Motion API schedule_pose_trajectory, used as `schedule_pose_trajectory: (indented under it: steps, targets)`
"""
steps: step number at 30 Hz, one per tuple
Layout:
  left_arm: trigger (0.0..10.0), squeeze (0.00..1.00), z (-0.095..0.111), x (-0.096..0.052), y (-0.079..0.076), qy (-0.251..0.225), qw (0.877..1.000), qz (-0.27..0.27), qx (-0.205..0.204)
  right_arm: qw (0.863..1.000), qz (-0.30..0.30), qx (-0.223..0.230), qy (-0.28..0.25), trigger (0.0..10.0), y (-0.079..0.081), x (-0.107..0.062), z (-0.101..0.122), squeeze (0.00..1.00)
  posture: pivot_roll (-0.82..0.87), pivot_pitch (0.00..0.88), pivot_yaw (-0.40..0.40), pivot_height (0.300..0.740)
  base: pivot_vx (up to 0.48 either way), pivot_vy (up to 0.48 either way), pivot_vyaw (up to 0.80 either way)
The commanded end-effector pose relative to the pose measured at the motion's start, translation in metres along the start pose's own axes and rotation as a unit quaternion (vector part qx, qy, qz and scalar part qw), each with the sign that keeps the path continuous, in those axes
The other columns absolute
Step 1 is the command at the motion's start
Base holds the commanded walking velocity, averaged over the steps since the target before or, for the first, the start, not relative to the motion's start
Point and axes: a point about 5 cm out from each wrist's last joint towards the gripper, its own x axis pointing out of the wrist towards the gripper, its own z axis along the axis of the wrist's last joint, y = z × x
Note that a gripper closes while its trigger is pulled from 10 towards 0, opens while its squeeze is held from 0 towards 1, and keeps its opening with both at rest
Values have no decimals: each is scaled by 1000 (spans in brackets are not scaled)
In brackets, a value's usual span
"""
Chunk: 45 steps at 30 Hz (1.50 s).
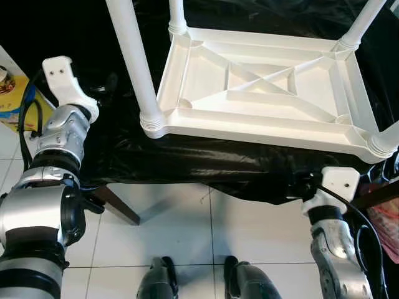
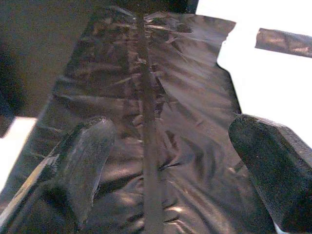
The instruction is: Building children table
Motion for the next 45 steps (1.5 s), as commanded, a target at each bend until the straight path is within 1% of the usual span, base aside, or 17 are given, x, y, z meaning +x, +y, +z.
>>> schedule_pose_trajectory:
  steps: [1, 6, 14, 22, 25, 26, 28, 29, 30, 32, 35, 37, 41, 42, 43, 44, 45]
  targets:
    - [10000, 0, -6, -6, -21, 17, 976, -217, 23, 1000, -5, 10, 27, 10000, -2, -3, -10, 0, -120, 178, 31, 740, 0, 0, 0]
    - [10000, 0, -6, 4, -27, 4, 991, -125, 49, 997, 6, 69, 46, 10000, 16, 20, -27, 0, -89, 182, 39, 740, 0, 0, 0]
    - [10000, 0, 0, 12, -36, -13, 994, -98, 43, 996, 22, 70, 48, 10000, 23, 30, -31, 0, -85, 210, 36, 740, 0, 0, 0]
    - [10000, 0, 13, 21, -35, -22, 999, 9, 49, 997, 39, 54, 33, 10000, 21, 55, -24, 0, -100, 281, 28, 740, 0, 0, 0]
    - [10000, 0, 13, 21, -35, -22, 999, 9, 49, 997, 39, 54, 33, 10000, 21, 55, -24, 0, -100, 281, 28, 740, 0, 0, 0]
    - [10000, 0, 20, 23, -39, -39, 999, -14, -2, 997, 39, 53, 29, 10000, 21, 59, -22, 0, -113, 305, 29, 740, 0, 0, 0]
    - [10000, 0, 20, 23, -39, -39, 999, -14, -2, 997, 39, 53, 29, 10000, 21, 59, -22, 0, -113, 305, 29, 740, 0, 0, 0]
    - [10000, 0, 25, 24, -44, -59, 996, -51, -43, 997, 41, 53, 30, 10000, 21, 61, -21, 0, -115, 308, 29, 740, 0, 0, 0]
    - [10000, 0, 25, 24, -44, -59, 996, -51, -43, 997, 41, 53, 30, 10000, 21, 61, -21, 0, -115, 308, 29, 740, 0, 0, 0]
    - [10000, 0, 32, 25, -55, -90, 983, -121, -102, 997, 43, 52, 32, 10000, 21, 64, -20, 0, -121, 320, 29, 740, 0, 0, 0]
    - [10000, 0, 32, 24, -61, -99, 975, -159, -120, 997, 45, 52, 33, 10000, 21, 66, -20, 0, -125, 324, 27, 740, 0, 0, 0]
    - [10000, 0, 28, 22, -73, -101, 958, -238, -124, 997, 49, 46, 33, 10000, 19, 70, -20, 0, -131, 325, 16, 740, 0, 0, 0]
    - [10000, 0, 25, 20, -77, -100, 950, -268, -123, 997, 49, 44, 33, 10000, 17, 71, -19, 0, -130, 326, 11, 740, 0, 0, 0]
    - [10000, 0, 22, 16, -82, -103, 933, -317, -136, 997, 51, 39, 34, 10000, 14, 74, -19, 0, -132, 327, -2, 740, 0, 0, 0]
    - [10000, 0, 22, 16, -82, -103, 933, -317, -136, 997, 51, 39, 34, 10000, 14, 74, -19, 0, -132, 327, -2, 740, 0, 0, 0]
    - [10000, 0, 18, 11, -88, -108, 910, -370, -151, 997, 54, 33, 36, 10000, 11, 76, -19, 0, -134, 326, -6, 740, 0, 0, 0]
    - [10000, 0, 18, 11, -88, -108, 910, -370, -151, 997, 54, 33, 36, 10000, 11, 76, -19, 0, -134, 326, -6, 740, 0, 0, 0]
